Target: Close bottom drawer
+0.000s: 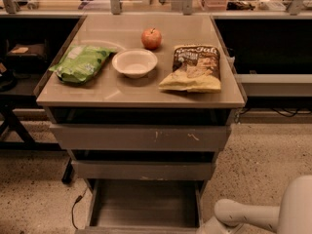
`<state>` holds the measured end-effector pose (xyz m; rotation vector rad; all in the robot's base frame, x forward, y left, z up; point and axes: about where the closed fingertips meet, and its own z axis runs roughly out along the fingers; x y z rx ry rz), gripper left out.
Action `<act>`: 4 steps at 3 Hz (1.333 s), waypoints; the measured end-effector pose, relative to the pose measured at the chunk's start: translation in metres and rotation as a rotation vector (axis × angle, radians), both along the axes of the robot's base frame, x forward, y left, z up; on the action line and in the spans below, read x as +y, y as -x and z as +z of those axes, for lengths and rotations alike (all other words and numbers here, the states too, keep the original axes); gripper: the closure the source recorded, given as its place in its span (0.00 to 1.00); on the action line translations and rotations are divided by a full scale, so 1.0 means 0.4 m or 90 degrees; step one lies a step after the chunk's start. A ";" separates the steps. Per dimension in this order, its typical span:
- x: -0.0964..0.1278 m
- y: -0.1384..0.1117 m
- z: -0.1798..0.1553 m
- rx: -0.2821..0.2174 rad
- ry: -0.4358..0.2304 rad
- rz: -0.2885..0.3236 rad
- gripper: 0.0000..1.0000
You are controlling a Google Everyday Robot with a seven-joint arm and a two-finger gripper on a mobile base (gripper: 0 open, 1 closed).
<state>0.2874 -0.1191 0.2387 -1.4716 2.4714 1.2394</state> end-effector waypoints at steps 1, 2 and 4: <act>0.002 -0.024 -0.056 -0.016 -0.011 -0.015 1.00; 0.005 -0.058 -0.087 -0.036 -0.008 -0.022 1.00; 0.018 -0.112 -0.101 -0.071 0.001 -0.019 1.00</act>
Offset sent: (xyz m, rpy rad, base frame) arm 0.0469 0.0005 -0.0479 -0.0020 -0.1086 -0.0519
